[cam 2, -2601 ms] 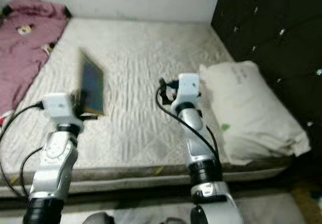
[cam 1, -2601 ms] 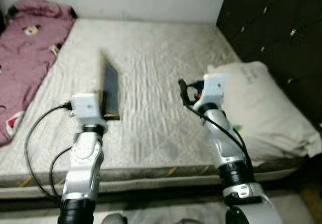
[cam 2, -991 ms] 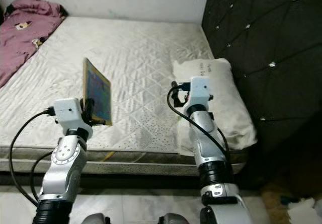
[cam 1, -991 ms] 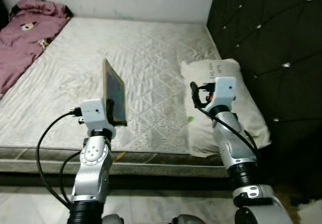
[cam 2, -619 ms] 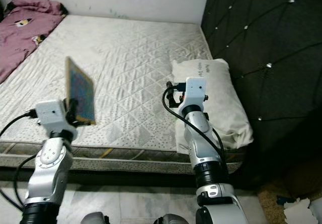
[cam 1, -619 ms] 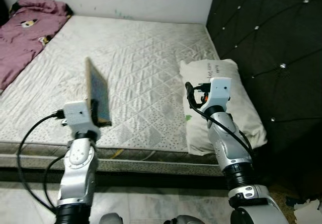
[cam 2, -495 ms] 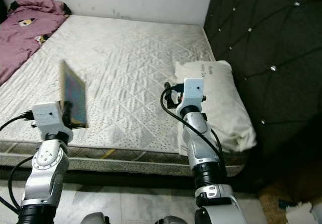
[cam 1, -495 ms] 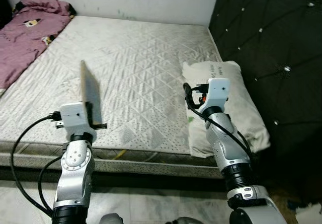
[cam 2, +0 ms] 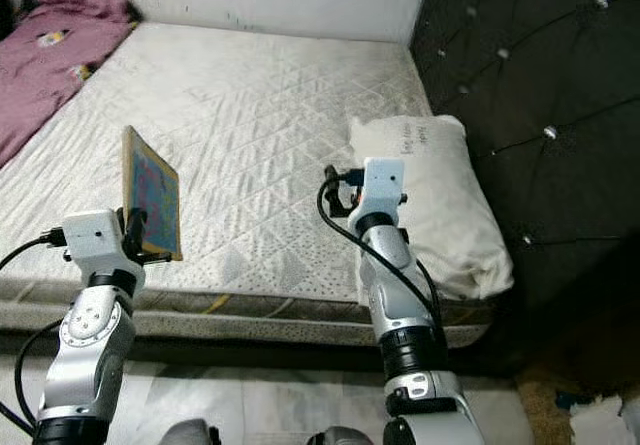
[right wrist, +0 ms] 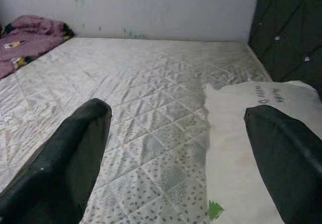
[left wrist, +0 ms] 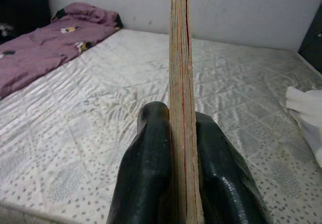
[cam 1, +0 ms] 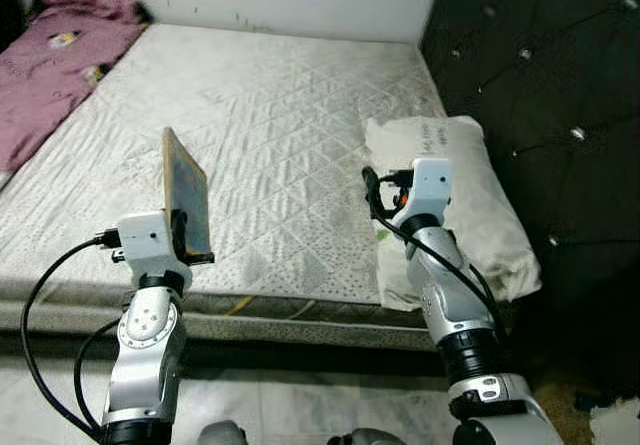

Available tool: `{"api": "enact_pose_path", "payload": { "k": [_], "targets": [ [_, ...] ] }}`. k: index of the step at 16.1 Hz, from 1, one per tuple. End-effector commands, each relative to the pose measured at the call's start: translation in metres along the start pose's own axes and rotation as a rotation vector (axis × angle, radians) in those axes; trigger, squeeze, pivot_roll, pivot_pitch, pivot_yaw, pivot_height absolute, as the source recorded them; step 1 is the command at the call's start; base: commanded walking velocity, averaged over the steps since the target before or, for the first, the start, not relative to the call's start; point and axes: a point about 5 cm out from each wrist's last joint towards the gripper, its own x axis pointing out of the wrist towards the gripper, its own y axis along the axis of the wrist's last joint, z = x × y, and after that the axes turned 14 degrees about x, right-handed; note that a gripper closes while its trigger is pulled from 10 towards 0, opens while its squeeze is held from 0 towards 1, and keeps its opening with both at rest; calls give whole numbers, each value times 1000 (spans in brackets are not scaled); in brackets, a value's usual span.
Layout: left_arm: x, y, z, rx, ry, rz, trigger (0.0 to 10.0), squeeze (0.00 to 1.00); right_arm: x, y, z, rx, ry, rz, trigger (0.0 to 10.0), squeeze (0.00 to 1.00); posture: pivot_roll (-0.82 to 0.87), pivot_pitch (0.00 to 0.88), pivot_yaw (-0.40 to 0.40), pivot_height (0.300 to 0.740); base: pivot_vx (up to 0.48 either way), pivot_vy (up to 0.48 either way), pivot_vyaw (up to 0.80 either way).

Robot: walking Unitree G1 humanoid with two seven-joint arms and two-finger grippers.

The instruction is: Clean up the room

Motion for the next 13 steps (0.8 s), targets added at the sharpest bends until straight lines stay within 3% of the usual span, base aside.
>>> {"api": "enact_pose_path", "payload": {
  "k": [1, 4, 13],
  "targets": [
    [4, 17, 4, -11, -20, 80, 10000, 0, 2, 4, 4, 1, -13, 0, 10000, 0, -60, 0, -51, 740, 0, 0, -800],
    [3, 18, 5, -17, -27, 81, 10000, 0, 1, 3, 4, -1, -9, 0, 10000, 0, -62, 0, -53, 740, 0, 0, -704],
    [5, 22, 10, -48, -44, 97, 10000, 0, 3, 5, 2, -19, 2, -1, 10000, 0, -64, 0, -58, 740, 0, -29, 0]
  ]
}}
